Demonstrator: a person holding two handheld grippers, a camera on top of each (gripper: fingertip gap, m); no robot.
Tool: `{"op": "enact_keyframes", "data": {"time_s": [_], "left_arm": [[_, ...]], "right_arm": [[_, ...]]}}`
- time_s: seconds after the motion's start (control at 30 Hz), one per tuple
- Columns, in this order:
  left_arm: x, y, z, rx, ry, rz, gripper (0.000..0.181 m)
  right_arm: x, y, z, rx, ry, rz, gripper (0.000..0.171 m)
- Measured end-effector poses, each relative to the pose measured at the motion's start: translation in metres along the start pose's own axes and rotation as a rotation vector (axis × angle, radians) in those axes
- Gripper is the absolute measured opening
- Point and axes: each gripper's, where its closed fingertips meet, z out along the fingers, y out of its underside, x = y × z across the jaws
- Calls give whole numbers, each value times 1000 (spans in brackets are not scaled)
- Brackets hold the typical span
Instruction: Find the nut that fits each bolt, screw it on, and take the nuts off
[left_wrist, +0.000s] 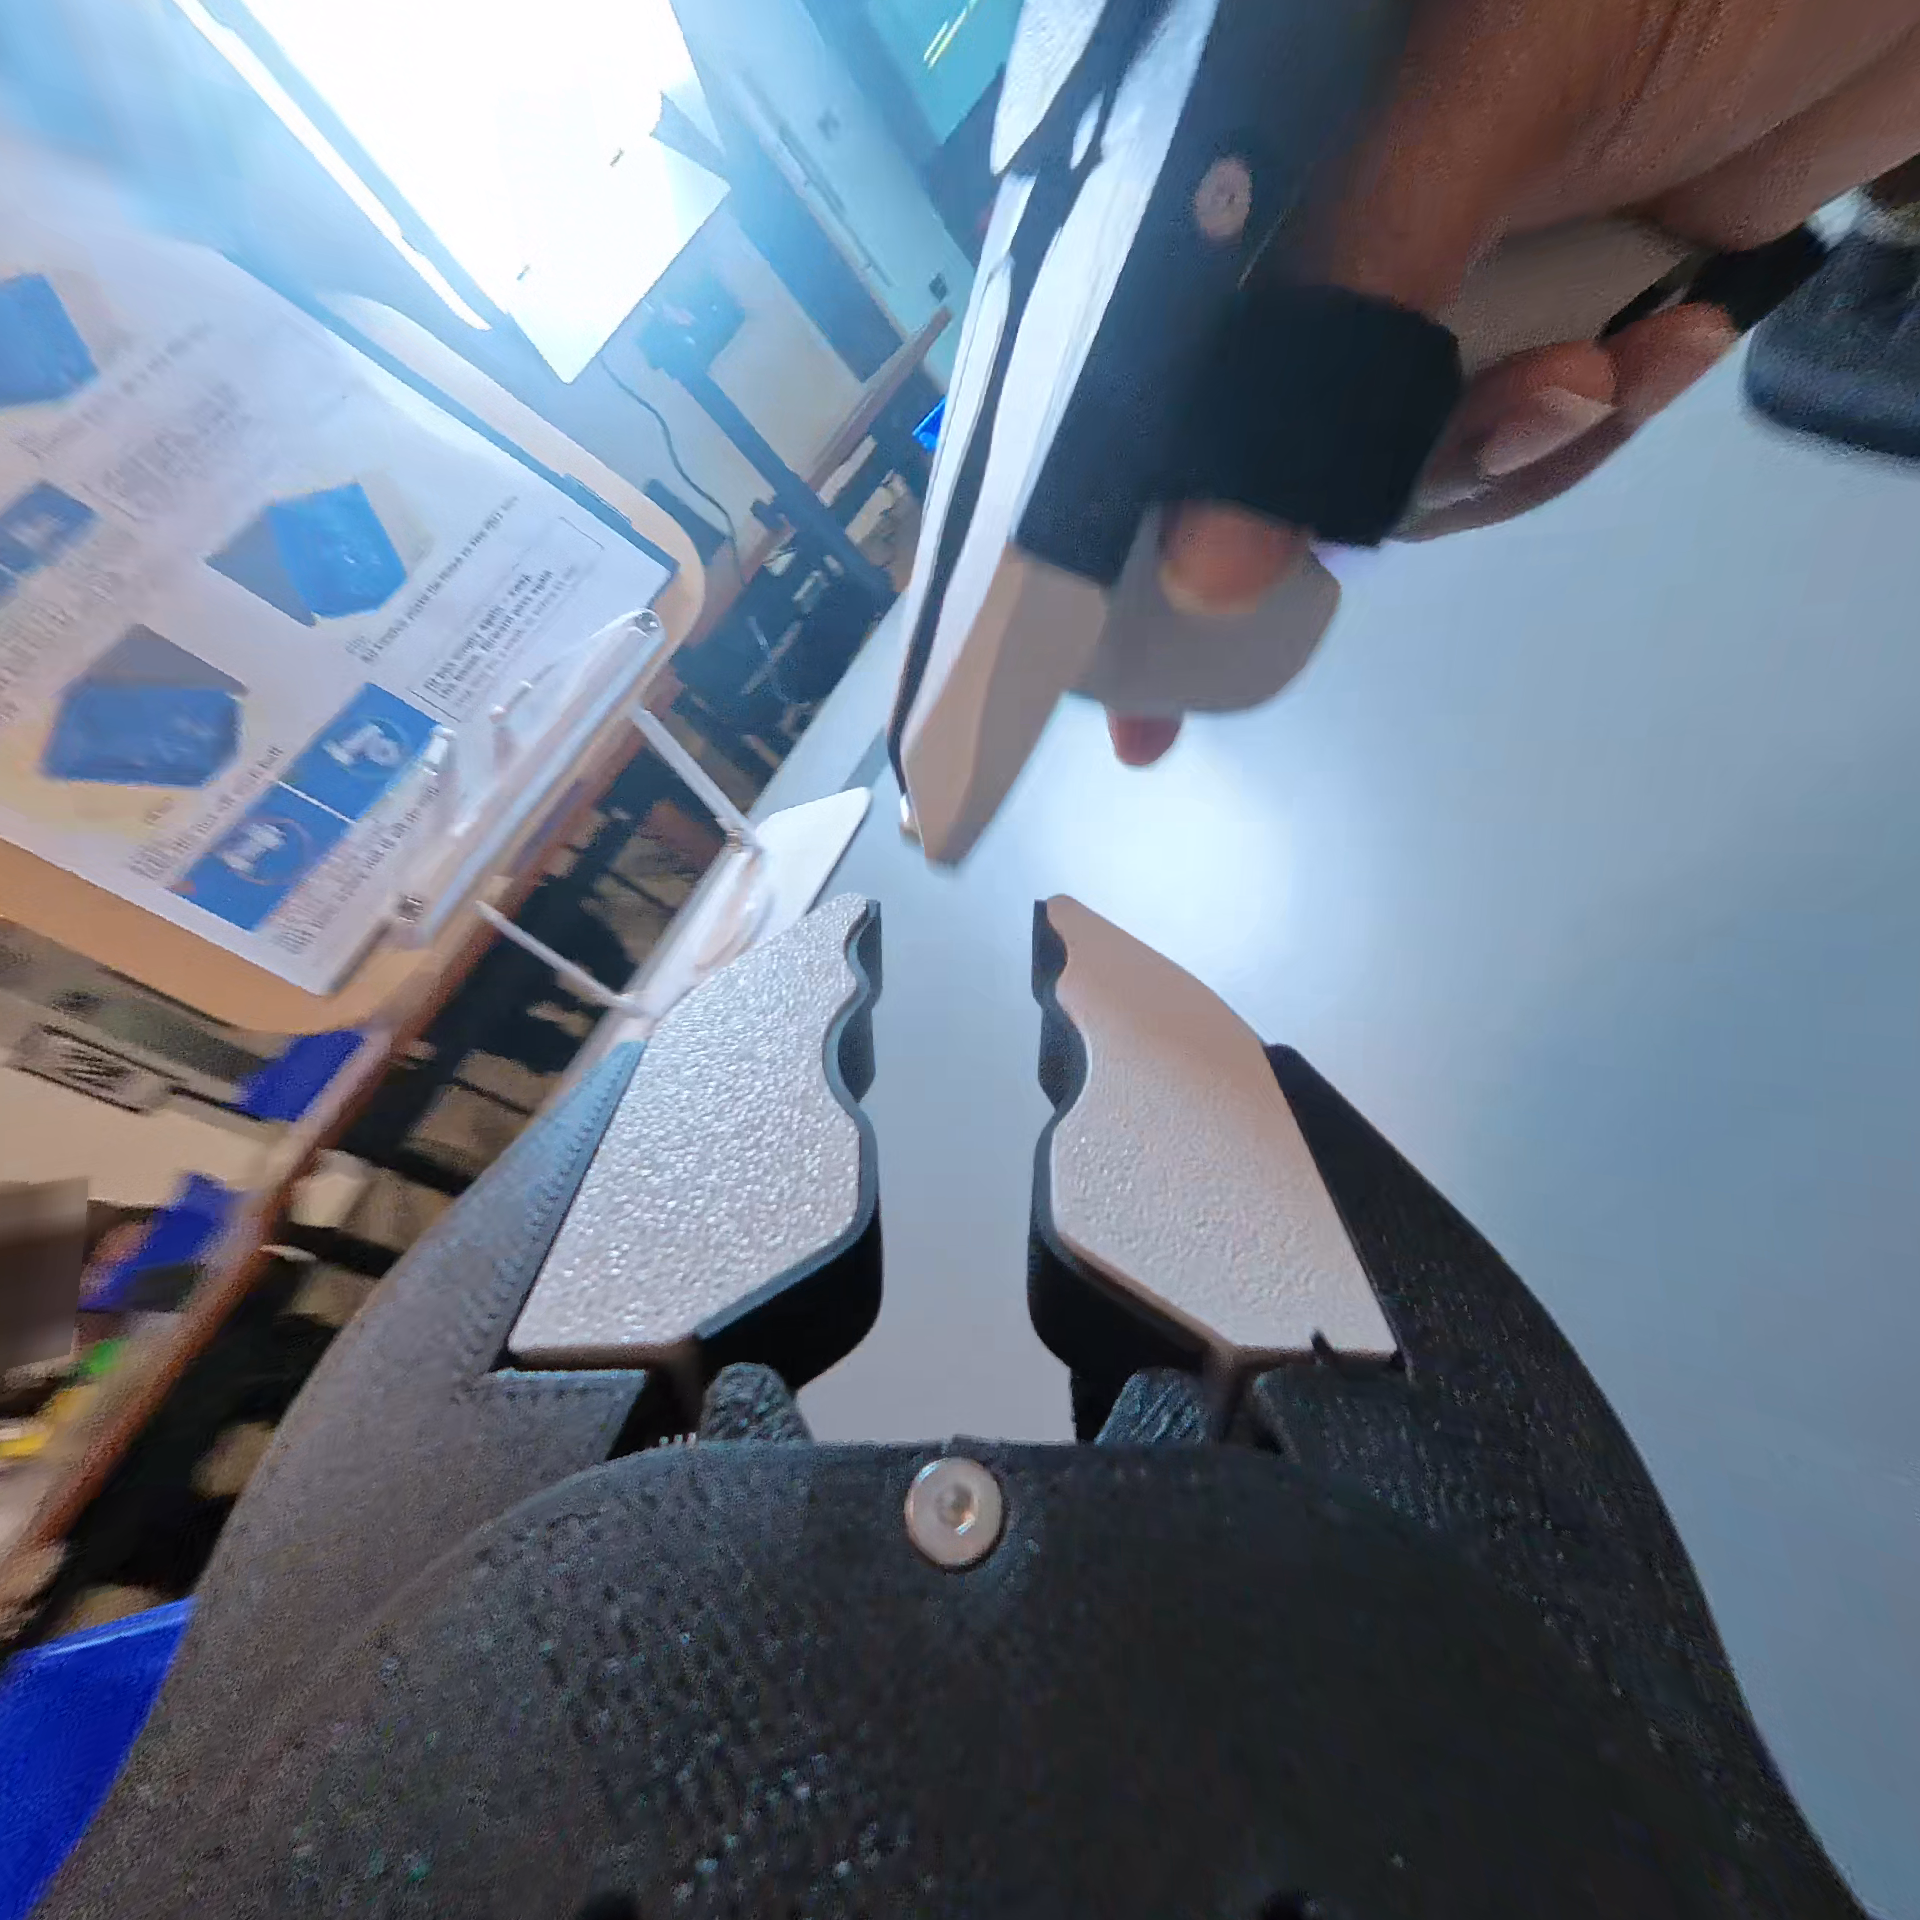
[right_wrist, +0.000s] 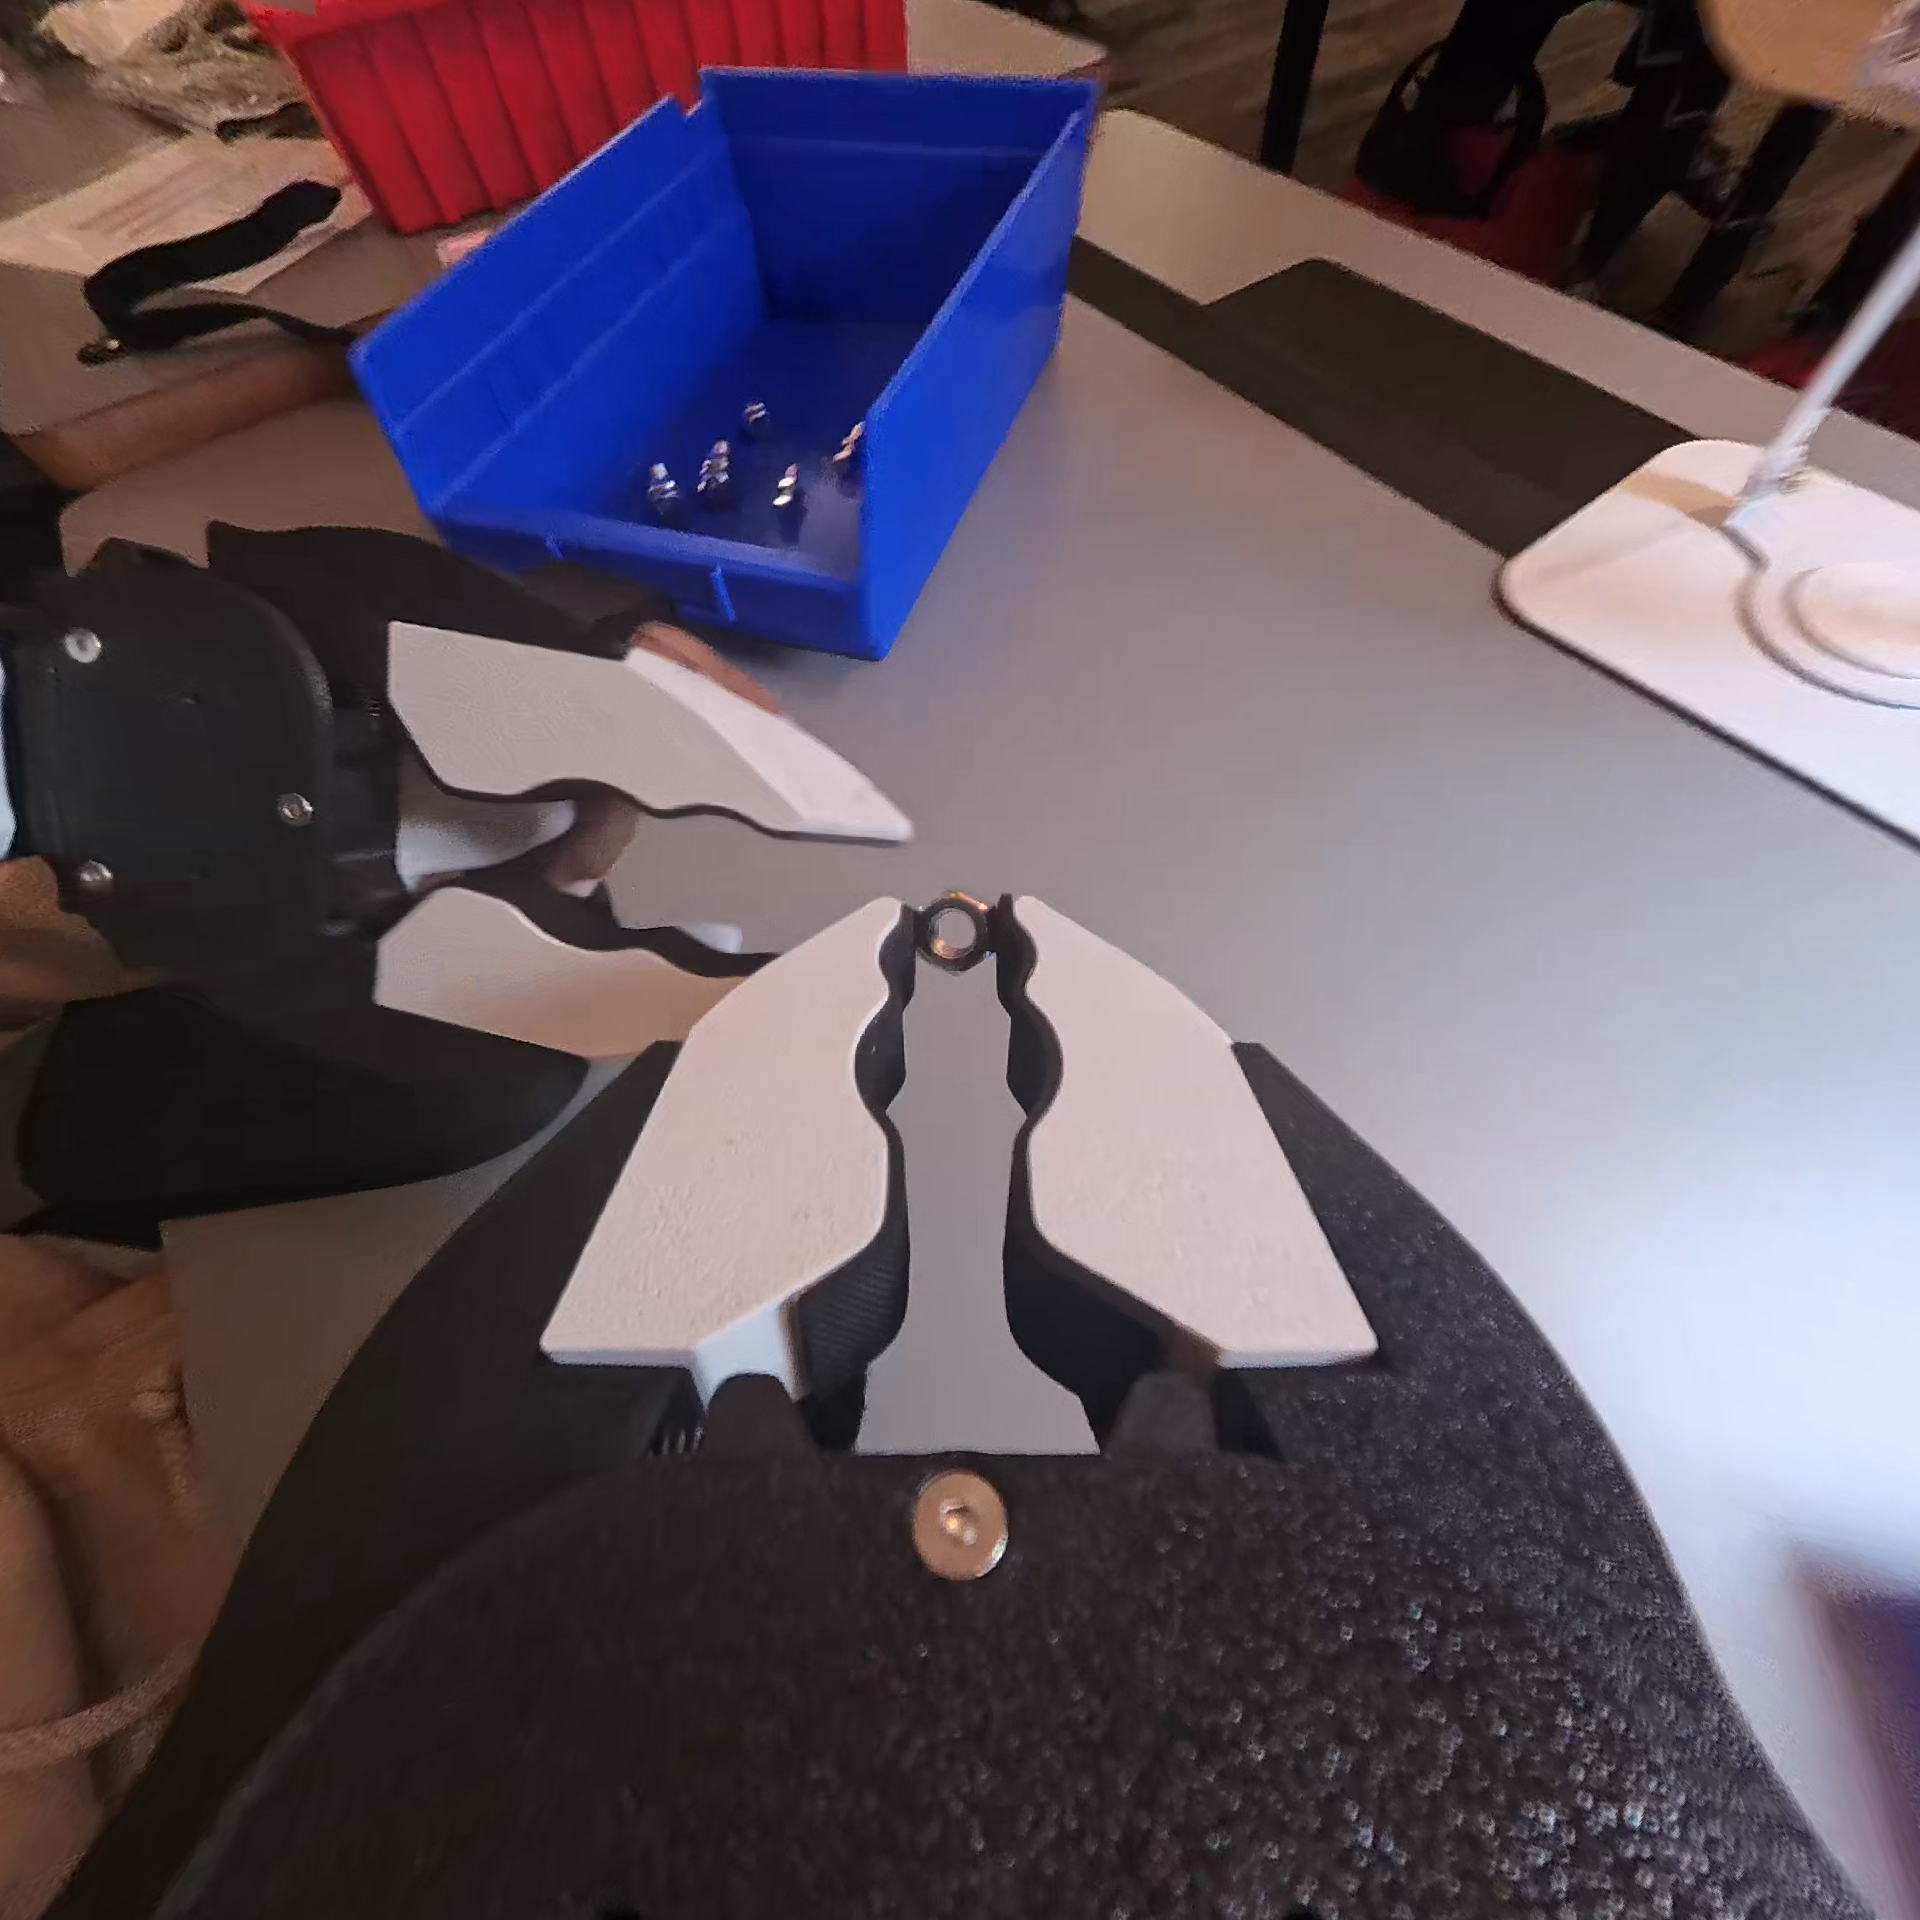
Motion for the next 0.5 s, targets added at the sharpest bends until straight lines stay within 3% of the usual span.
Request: {"op": "enact_keyframes", "data": {"time_s": [0.07, 0.2, 0.33, 0.5], "left_arm": [[-4, -4, -2, 53, 59, -176, 28], [-25, -1, -6, 112, 89, -424, 25], [-25, 5, -3, 99, 95, -437, 24], [-16, 8, -1, 70, 90, -350, 23]], "right_arm": [[38, -14, -26, 12, 68, 22, 15], [164, -14, -93, -120, 352, 57, 15], [275, 53, -130, -429, 511, 237, 15], [327, 123, -112, -578, 513, 402, 15]]}}
